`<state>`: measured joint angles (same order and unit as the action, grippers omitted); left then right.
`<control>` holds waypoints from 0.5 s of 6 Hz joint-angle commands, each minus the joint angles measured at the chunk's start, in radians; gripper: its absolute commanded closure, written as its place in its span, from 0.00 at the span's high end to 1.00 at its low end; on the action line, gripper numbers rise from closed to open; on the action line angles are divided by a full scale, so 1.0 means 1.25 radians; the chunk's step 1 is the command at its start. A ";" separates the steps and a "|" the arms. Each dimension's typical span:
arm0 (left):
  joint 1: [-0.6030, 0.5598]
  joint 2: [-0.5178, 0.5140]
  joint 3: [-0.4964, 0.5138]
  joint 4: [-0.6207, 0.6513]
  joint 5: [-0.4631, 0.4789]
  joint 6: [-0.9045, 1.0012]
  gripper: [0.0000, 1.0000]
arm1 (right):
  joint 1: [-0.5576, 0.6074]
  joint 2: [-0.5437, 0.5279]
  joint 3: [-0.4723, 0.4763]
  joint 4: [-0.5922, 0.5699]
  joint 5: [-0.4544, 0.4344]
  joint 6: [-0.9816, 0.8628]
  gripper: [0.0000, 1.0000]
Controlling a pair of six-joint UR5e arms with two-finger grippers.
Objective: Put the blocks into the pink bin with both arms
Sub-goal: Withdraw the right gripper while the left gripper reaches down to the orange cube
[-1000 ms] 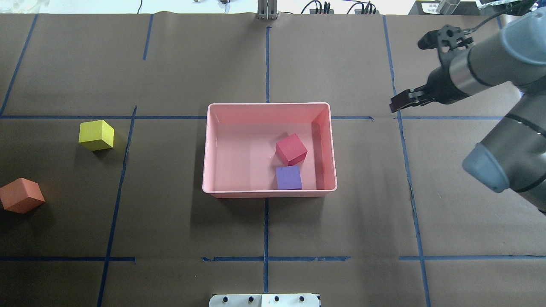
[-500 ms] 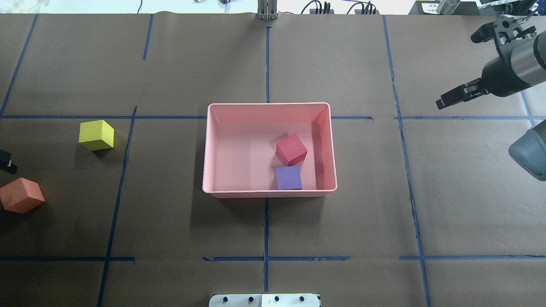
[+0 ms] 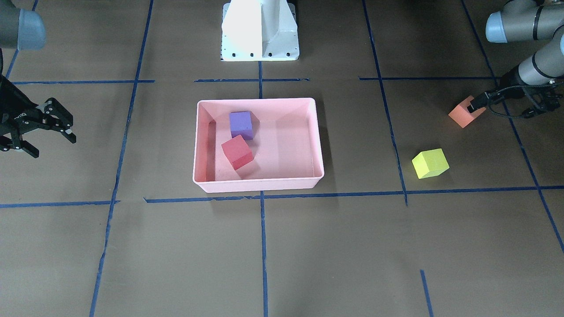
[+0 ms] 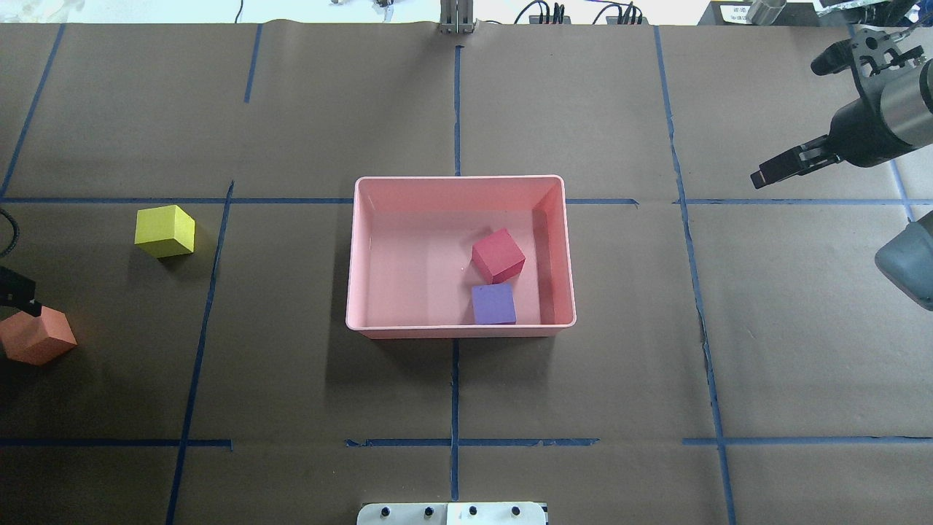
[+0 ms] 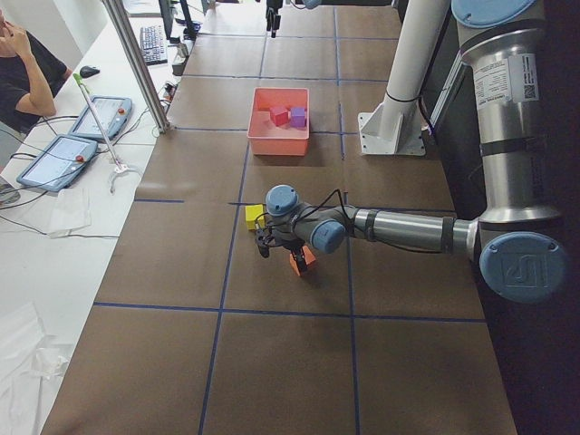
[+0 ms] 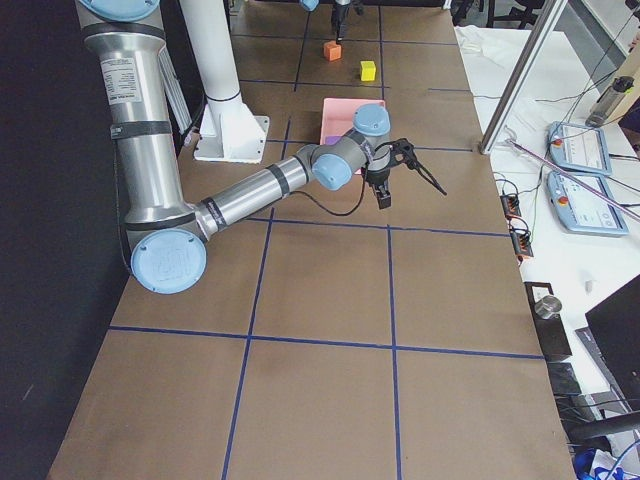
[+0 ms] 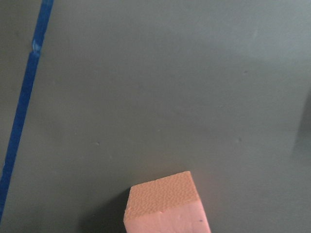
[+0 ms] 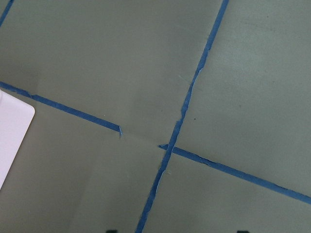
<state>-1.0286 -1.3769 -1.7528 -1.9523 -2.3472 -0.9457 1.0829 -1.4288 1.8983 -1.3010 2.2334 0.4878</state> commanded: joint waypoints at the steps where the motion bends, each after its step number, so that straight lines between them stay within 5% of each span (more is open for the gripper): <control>1: 0.028 0.000 0.017 0.001 0.000 -0.001 1.00 | 0.001 -0.002 0.004 0.003 -0.002 0.000 0.87; 3: 0.053 -0.024 0.038 -0.006 -0.001 -0.002 1.00 | 0.001 -0.013 0.015 0.005 -0.008 0.001 0.87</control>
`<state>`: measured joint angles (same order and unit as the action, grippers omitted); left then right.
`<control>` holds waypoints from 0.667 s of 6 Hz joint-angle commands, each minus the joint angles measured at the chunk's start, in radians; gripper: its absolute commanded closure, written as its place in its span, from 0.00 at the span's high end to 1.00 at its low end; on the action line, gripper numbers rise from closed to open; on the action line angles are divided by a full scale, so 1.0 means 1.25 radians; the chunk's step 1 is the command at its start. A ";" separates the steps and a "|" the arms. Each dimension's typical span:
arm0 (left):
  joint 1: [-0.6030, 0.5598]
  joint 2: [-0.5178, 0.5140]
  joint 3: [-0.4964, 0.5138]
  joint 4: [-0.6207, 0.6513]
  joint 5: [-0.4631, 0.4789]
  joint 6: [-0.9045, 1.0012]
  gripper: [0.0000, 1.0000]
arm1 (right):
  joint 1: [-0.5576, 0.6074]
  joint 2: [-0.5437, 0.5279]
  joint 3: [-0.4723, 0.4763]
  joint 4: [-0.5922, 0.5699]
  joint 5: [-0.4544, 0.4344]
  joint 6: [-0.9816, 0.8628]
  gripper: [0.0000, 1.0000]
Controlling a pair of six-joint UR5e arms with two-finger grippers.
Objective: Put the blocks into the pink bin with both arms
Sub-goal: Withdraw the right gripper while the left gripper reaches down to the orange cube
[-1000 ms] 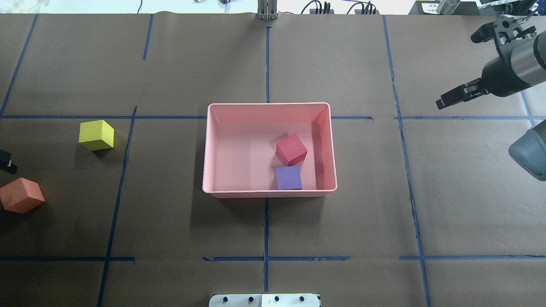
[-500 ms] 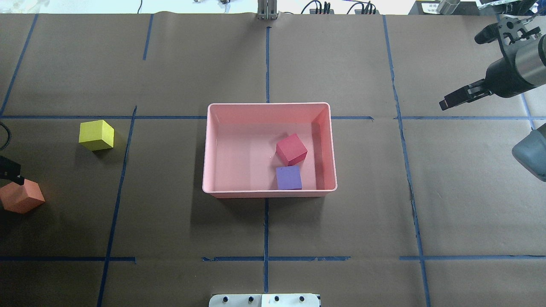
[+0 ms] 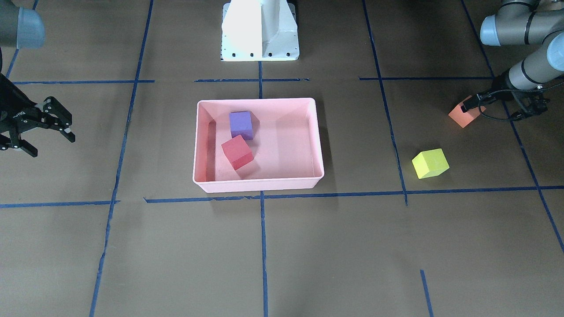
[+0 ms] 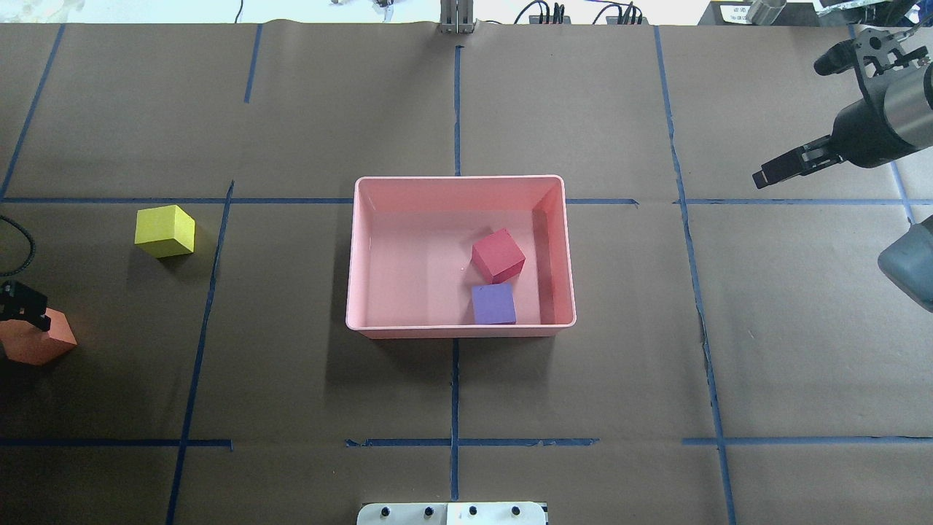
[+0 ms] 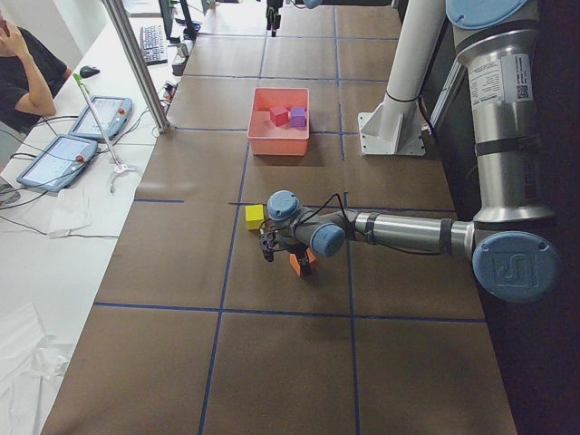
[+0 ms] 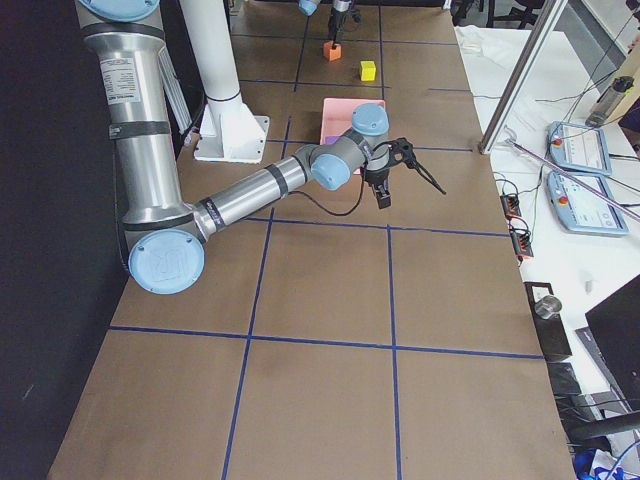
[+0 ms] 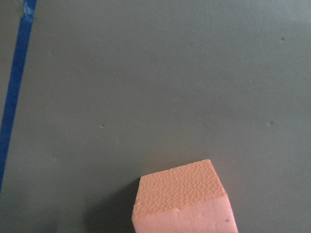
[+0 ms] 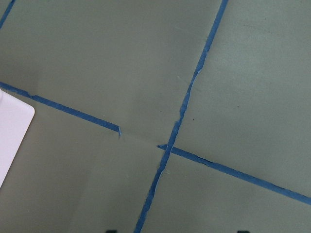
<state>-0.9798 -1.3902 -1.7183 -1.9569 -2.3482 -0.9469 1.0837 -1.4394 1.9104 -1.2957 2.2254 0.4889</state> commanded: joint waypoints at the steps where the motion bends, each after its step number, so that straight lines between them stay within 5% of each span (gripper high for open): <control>1: 0.034 -0.020 0.017 -0.010 0.003 0.003 0.87 | -0.001 -0.006 0.007 0.001 -0.005 0.000 0.87; 3: 0.045 -0.057 0.026 -0.035 0.003 -0.001 0.04 | -0.002 -0.011 0.006 0.001 -0.006 0.000 0.87; 4: 0.045 -0.089 -0.018 -0.036 0.000 -0.021 0.00 | -0.002 -0.011 0.006 0.001 -0.006 0.000 0.87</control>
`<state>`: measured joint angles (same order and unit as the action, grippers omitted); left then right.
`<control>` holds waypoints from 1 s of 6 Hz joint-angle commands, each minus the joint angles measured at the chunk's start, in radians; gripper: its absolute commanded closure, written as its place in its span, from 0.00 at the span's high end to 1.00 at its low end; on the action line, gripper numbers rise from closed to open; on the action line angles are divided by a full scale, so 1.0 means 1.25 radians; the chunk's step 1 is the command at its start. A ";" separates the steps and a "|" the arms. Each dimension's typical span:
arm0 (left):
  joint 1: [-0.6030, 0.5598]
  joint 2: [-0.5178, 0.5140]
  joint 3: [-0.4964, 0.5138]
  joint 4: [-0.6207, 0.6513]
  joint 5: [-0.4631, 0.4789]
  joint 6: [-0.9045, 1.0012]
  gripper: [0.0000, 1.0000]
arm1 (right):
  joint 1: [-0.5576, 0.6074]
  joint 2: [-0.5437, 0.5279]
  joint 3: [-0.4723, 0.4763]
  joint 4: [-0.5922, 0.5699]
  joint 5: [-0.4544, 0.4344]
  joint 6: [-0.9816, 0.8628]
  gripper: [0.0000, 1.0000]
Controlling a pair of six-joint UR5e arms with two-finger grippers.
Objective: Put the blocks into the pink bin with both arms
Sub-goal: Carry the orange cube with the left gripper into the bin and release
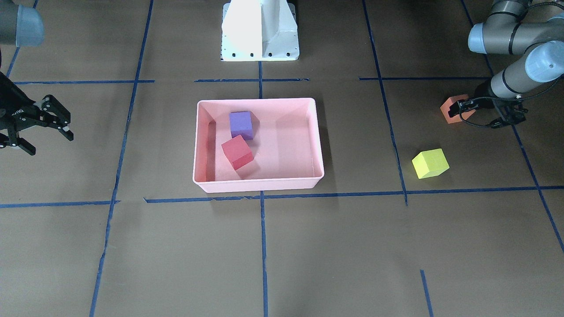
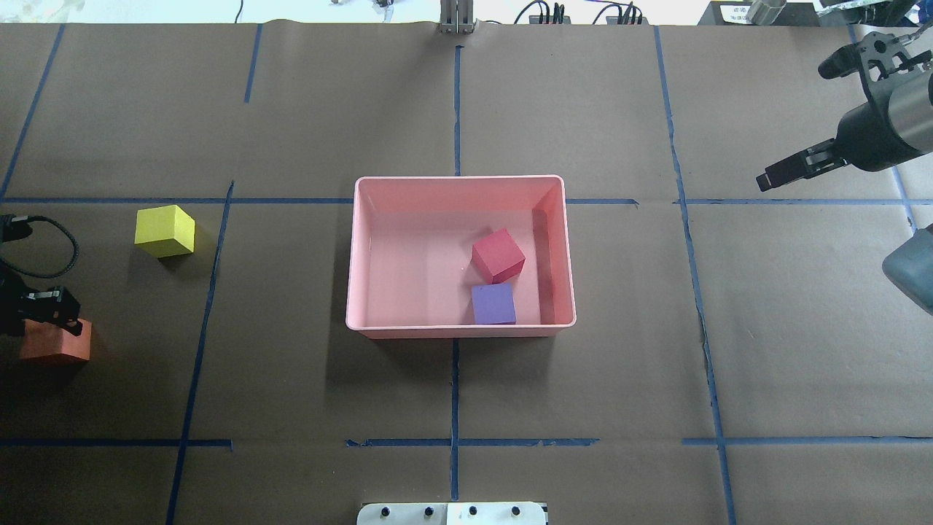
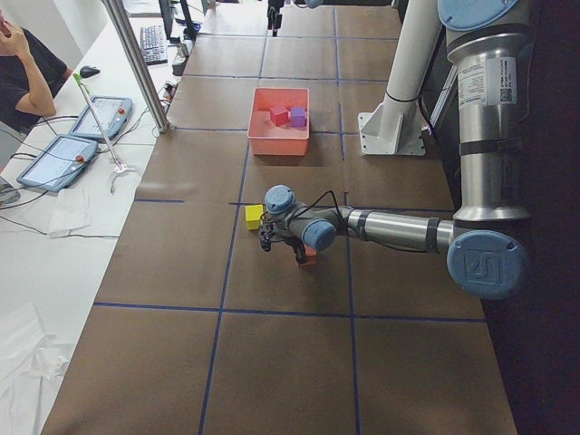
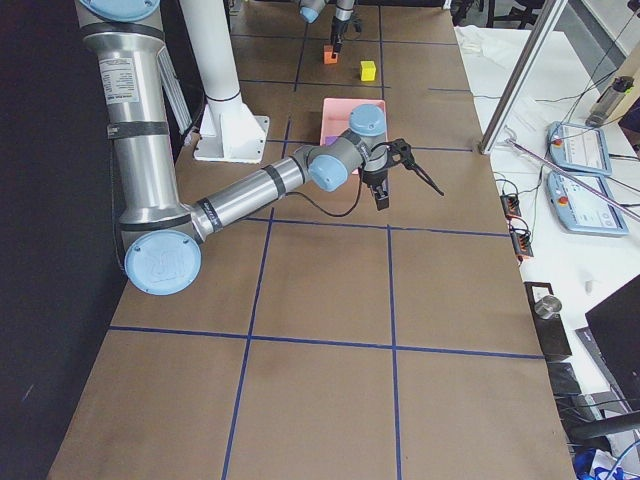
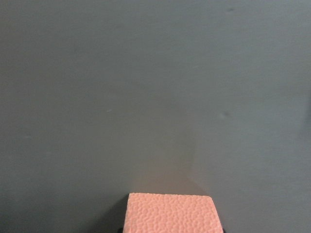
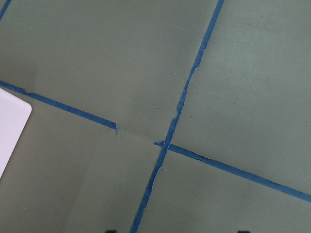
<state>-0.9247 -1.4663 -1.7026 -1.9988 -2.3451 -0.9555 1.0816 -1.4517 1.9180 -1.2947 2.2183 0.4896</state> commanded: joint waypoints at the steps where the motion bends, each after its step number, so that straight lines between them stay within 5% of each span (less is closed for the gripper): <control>1: 0.002 -0.130 -0.101 0.001 -0.046 -0.195 0.00 | 0.001 -0.002 0.000 0.000 0.000 -0.001 0.87; 3: 0.095 -0.434 -0.075 0.005 -0.081 -0.514 0.00 | 0.001 -0.013 0.000 0.001 0.001 -0.003 0.87; 4: 0.138 -0.523 -0.030 0.002 0.004 -0.580 0.08 | 0.001 -0.014 0.000 0.001 0.001 -0.003 0.88; 5: 0.176 -0.527 -0.028 -0.002 0.052 -0.579 0.66 | 0.001 -0.018 0.001 0.001 0.002 -0.003 0.88; 6: 0.183 -0.523 -0.025 -0.002 0.083 -0.577 1.00 | 0.001 -0.018 0.000 0.001 0.004 -0.003 0.88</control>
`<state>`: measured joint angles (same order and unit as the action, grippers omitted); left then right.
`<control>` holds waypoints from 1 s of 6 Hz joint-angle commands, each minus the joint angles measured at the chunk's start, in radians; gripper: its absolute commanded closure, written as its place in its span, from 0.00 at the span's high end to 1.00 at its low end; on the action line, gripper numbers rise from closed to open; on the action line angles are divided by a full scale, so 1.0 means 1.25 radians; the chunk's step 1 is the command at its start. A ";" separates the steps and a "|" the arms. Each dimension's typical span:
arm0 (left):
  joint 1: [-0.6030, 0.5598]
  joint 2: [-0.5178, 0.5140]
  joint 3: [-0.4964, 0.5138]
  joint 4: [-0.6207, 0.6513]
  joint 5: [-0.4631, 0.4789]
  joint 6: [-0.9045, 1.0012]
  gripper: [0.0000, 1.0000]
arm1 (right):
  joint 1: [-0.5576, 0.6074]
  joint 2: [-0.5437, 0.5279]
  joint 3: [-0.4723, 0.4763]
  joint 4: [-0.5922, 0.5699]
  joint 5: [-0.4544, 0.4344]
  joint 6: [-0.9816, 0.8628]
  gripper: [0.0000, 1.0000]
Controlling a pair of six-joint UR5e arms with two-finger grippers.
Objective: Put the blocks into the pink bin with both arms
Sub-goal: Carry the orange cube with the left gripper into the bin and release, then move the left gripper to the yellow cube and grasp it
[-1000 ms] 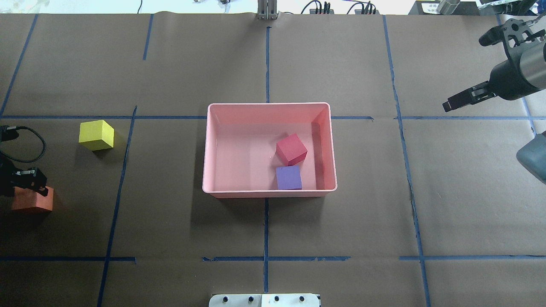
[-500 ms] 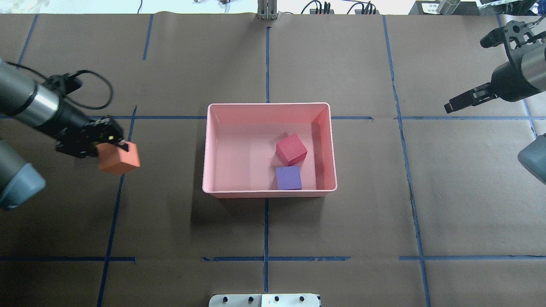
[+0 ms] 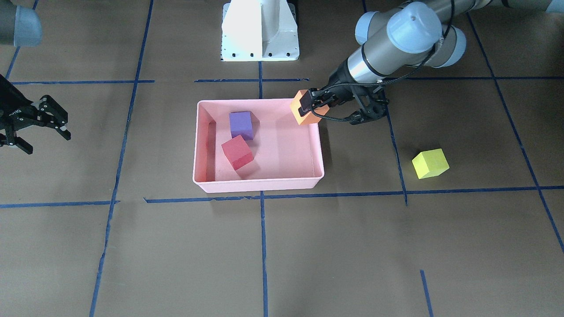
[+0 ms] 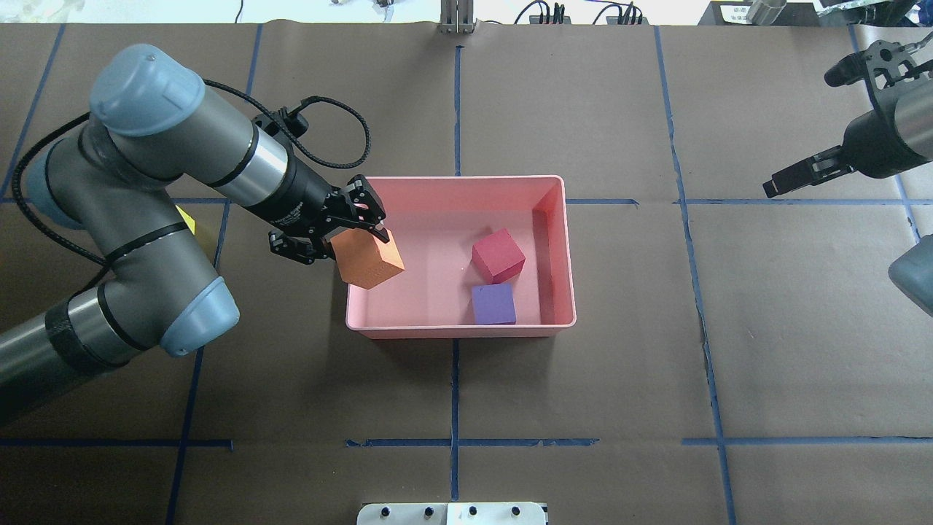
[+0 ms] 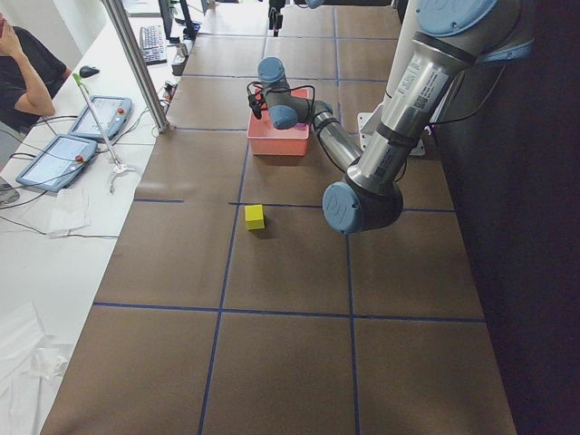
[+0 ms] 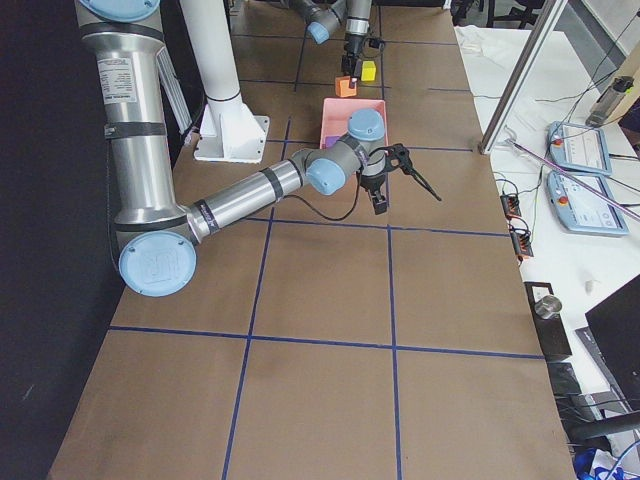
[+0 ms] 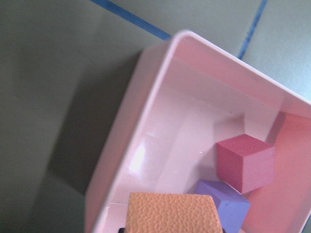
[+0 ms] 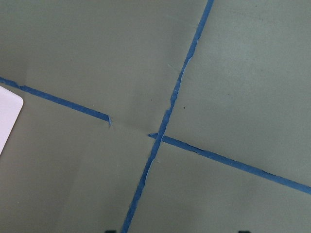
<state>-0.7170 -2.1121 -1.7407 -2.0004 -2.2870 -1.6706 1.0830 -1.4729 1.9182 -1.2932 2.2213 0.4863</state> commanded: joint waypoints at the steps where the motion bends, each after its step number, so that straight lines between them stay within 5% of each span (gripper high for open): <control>1: 0.016 -0.003 -0.007 0.001 0.038 -0.005 1.00 | 0.000 -0.003 0.002 0.000 0.001 0.000 0.88; 3: -0.021 0.056 -0.037 0.002 0.042 0.000 1.00 | 0.000 -0.002 0.001 0.000 0.001 0.000 0.89; 6: -0.119 0.242 -0.054 0.002 0.042 0.383 1.00 | 0.000 -0.002 0.010 0.000 0.000 0.000 0.89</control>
<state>-0.8214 -1.8780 -1.8099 -1.9972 -2.2362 -1.3438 1.0830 -1.4761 1.9246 -1.2932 2.2223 0.4863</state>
